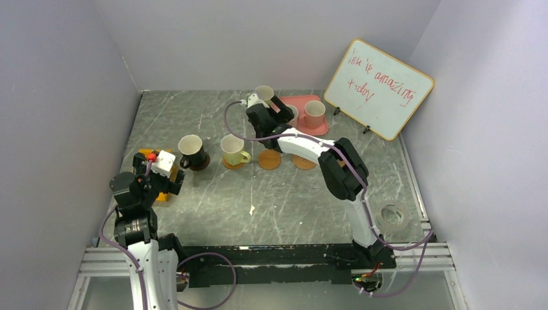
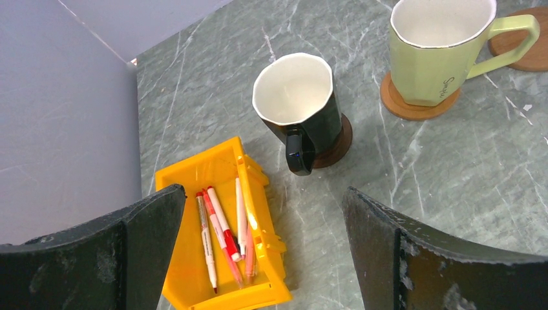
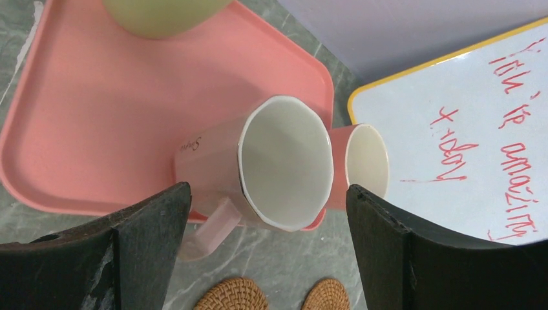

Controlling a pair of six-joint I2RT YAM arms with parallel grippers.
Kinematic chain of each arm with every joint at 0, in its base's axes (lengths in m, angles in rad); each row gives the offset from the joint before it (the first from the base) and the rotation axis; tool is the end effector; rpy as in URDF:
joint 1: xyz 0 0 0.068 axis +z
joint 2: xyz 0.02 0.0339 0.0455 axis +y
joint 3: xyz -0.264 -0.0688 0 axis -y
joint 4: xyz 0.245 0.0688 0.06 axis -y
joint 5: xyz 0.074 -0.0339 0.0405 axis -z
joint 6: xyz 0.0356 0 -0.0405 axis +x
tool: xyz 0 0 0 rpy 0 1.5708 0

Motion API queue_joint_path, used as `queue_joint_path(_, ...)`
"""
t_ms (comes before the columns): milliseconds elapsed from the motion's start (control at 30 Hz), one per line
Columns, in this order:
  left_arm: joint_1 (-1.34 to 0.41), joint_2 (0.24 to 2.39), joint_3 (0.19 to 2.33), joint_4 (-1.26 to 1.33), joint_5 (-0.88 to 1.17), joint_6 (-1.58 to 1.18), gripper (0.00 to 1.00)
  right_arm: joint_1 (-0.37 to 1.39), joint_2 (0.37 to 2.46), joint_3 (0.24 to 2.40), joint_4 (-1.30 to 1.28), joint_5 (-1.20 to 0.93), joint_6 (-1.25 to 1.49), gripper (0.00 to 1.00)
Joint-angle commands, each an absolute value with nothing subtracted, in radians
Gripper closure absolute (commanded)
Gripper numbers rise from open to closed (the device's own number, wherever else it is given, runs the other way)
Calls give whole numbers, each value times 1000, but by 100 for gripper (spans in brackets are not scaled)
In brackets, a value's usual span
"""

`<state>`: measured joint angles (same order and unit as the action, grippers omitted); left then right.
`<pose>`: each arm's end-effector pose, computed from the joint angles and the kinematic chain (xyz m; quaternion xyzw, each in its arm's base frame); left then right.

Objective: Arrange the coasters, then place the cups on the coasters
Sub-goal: Pick up the cup from the tray.

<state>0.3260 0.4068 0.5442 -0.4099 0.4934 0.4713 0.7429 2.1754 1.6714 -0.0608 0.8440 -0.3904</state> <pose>0.1129 0.0204 0.2826 0.2033 0.7597 0.0483 0.6158 0.3834 0.3160 0.2127 -0.2625 0.7803 -0.2762 0.4959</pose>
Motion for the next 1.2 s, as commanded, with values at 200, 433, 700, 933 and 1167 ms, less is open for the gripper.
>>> queue_joint_path(200,331,394,543,-403,518,485,4,670,2031,1611,-126,725,-243,7)
queue_joint_path(433,332,394,543,-403,519,484,4,602,2001,1605,-198,591,-158,7)
queue_joint_path(700,333,394,543,-403,520,484,4,580,1984,1593,-234,490,-117,8)
queue_joint_path(933,333,391,543,-405,522,486,4,562,1991,1598,-292,397,-66,18)
queue_joint_path(1167,334,388,543,-405,523,486,4,499,1995,1605,-322,296,-20,49)
